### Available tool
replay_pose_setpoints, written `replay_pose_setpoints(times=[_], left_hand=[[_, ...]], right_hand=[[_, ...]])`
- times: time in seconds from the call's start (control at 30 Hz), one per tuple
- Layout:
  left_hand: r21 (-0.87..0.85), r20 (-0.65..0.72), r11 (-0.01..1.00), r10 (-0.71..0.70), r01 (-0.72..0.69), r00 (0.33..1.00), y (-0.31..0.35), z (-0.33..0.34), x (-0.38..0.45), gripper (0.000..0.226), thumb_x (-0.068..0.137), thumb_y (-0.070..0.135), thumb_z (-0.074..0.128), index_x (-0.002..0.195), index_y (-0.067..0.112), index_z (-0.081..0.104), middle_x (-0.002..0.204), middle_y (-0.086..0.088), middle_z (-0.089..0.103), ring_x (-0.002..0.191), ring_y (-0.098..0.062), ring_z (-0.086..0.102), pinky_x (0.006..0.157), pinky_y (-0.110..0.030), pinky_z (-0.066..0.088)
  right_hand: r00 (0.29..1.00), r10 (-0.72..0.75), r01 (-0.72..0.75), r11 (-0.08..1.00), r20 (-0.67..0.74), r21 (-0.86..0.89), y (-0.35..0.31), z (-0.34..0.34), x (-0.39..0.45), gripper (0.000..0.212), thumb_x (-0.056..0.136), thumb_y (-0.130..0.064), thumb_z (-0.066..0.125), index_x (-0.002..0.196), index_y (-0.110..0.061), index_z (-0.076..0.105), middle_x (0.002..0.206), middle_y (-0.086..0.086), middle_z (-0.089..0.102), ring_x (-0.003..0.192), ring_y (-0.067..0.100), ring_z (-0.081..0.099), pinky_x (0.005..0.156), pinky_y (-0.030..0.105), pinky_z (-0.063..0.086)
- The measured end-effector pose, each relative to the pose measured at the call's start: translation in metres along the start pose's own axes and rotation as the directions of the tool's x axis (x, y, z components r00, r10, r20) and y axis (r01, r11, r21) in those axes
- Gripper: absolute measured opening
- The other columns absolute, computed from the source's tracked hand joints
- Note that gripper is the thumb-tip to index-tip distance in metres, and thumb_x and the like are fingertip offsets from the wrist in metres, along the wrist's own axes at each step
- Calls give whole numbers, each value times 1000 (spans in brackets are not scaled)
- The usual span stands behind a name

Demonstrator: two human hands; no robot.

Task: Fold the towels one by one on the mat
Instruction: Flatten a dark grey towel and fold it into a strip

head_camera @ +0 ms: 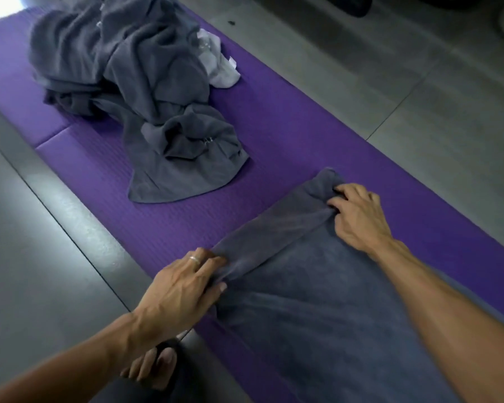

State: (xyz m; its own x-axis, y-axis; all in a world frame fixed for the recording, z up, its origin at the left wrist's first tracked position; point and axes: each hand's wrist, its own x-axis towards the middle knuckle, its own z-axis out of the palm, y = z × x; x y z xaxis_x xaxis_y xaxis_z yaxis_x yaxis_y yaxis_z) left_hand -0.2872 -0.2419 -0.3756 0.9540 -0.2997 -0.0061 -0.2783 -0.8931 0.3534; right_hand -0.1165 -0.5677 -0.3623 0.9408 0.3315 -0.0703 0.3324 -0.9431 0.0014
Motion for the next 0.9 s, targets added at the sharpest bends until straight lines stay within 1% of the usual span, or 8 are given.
replay_pose_setpoints(times=[0.13, 0.23, 0.33, 0.43, 0.53, 0.67, 0.8, 0.9], left_hand=[[99, -61, 928, -355, 359, 933, -6, 1, 23, 37, 88, 39, 50, 111, 14, 63, 105, -9, 60, 92, -32, 57, 75, -42, 49], [156, -7, 947, -284, 281, 959, -3, 0, 34, 24, 87, 39, 54, 87, 18, 66, 94, -4, 60, 84, -27, 54, 67, -40, 47], [9, 17, 956, -294, 294, 956, 9, -6, 36, 27, 96, 35, 35, 86, 17, 53, 76, 1, 56, 72, -26, 58, 63, -37, 43], [-219, 92, 852, -467, 475, 879, 2, -4, 33, 24, 101, 41, 28, 96, 19, 34, 62, 7, 50, 71, -31, 63, 62, -35, 37], [-239, 71, 848, -470, 473, 880, -14, -6, 28, 37, 93, 58, 20, 102, 24, 32, 63, 6, 53, 76, -31, 64, 64, -35, 39], [-232, 27, 863, -456, 450, 889, -39, -10, 32, 63, 84, 78, 10, 114, 26, 30, 71, 1, 66, 83, -30, 67, 65, -36, 44], [-168, 128, 877, -434, 450, 892, -47, -17, 46, 82, 74, 87, 19, 125, 23, 30, 62, 7, 52, 84, -28, 67, 62, -33, 39], [66, 58, 918, -394, 390, 917, -48, -23, 50, 78, 80, 77, 41, 131, 18, 35, 95, -2, 61, 85, -27, 66, 63, -36, 47]], right_hand=[[982, 169, -150, 967, -78, 207, -17, -11, 29, 44, 93, -17, 52, 136, -11, 49, 135, 11, 50, 121, 35, 44, 94, 49, 38], [925, 372, -381, 902, 79, 205, -23, -13, 61, 51, 98, -27, 49, 144, -10, 34, 142, 15, 45, 129, 36, 40, 101, 52, 34], [855, 485, -519, 795, 185, 313, -21, -12, 84, 26, 96, -28, 51, 116, -13, 59, 121, 13, 62, 118, 35, 52, 99, 46, 40], [877, 458, -467, 743, 145, 480, -18, -16, 104, 20, 94, -29, 57, 103, -12, 62, 104, 8, 65, 108, 34, 58, 88, 38, 46], [890, 448, -418, 727, 84, 545, -11, -21, 126, 16, 96, -30, 56, 89, -16, 58, 92, 6, 60, 100, 32, 58, 79, 33, 41], [896, 445, -392, 771, 17, 501, -3, -17, 159, 33, 101, -35, 44, 88, -9, 59, 100, 18, 65, 98, 36, 59, 76, 33, 37], [908, 418, -372, 761, 37, 531, -3, -6, 181, 30, 103, -31, 41, 92, -7, 57, 108, 21, 64, 103, 35, 57, 79, 33, 37], [911, 401, -381, 723, 99, 576, -2, 0, 178, 27, 99, -27, 49, 115, -6, 56, 118, 15, 60, 110, 30, 55, 89, 32, 39]])
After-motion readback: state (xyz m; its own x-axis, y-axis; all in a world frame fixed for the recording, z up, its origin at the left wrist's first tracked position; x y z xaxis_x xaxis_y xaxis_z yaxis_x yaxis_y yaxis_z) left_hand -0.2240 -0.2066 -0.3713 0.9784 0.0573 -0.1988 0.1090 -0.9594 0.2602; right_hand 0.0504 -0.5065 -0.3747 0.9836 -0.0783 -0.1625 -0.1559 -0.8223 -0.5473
